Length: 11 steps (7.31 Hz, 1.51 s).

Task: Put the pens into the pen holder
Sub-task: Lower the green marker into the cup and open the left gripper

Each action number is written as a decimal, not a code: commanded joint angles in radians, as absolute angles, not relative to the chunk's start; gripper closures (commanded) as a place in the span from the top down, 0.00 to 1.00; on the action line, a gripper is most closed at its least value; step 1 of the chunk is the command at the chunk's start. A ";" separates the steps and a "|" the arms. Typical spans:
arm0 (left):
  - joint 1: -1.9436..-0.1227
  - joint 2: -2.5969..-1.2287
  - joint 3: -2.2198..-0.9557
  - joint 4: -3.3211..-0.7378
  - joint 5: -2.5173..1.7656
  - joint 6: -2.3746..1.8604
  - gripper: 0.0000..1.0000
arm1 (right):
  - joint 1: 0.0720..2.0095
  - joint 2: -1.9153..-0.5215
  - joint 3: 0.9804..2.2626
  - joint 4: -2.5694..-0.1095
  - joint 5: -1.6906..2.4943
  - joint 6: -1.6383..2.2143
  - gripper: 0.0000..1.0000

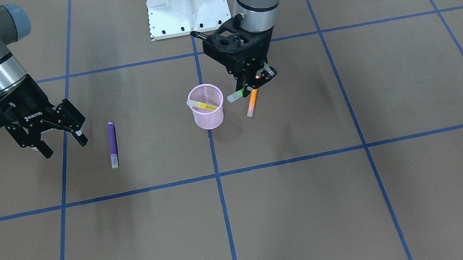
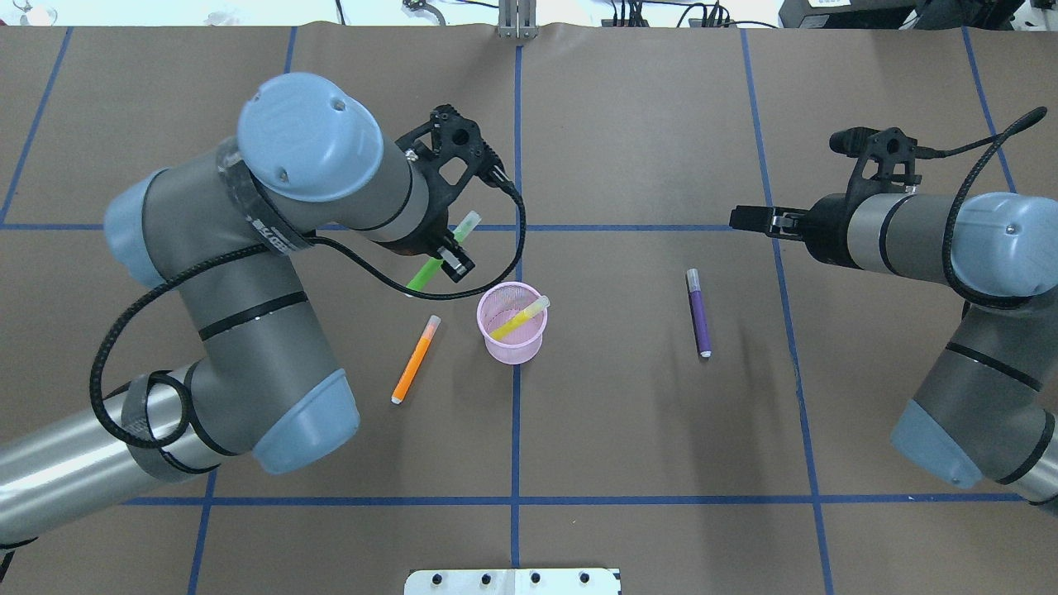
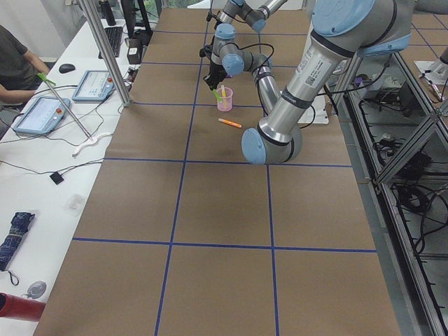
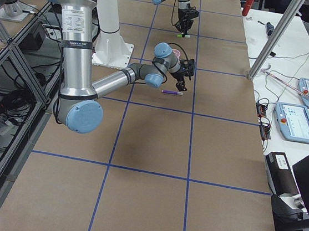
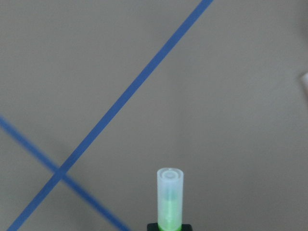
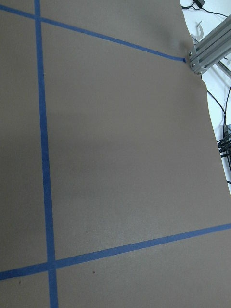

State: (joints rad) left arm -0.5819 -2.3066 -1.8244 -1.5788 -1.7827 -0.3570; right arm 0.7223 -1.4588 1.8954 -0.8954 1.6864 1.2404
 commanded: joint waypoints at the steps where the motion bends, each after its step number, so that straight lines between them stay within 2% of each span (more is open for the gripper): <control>1: -0.504 -2.336 -1.789 -1.704 -1.624 -0.448 0.00 | 0.741 -1.457 1.859 -0.896 1.762 1.241 1.00; 3: -0.437 -2.344 -1.705 -1.854 -1.513 -0.497 0.00 | 0.747 -1.457 1.848 -0.897 1.766 1.241 1.00; 7: -0.426 -2.332 -1.704 -1.870 -1.511 -0.525 0.00 | 0.750 -1.456 1.841 -0.897 1.766 1.243 1.00; 8: -0.423 -2.326 -1.703 -1.870 -1.511 -0.520 0.19 | 0.750 -1.456 1.838 -0.897 1.769 1.243 1.00; 9: -0.422 -2.316 -1.703 -1.870 -1.511 -0.520 0.67 | 0.750 -1.456 1.832 -0.896 1.785 1.241 1.00; 10: -0.422 -2.310 -1.704 -1.867 -1.511 -0.520 0.87 | 0.750 -1.457 1.830 -0.897 1.811 1.239 1.00; 11: -0.423 -2.310 -1.710 -1.862 -1.512 -0.529 0.98 | 0.749 -1.456 1.827 -0.897 1.815 1.239 1.00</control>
State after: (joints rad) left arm -0.4228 -2.3137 -1.7051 -1.8670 -1.5113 -0.5221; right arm 0.7499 -1.4562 1.8309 -0.8970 1.8012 1.2402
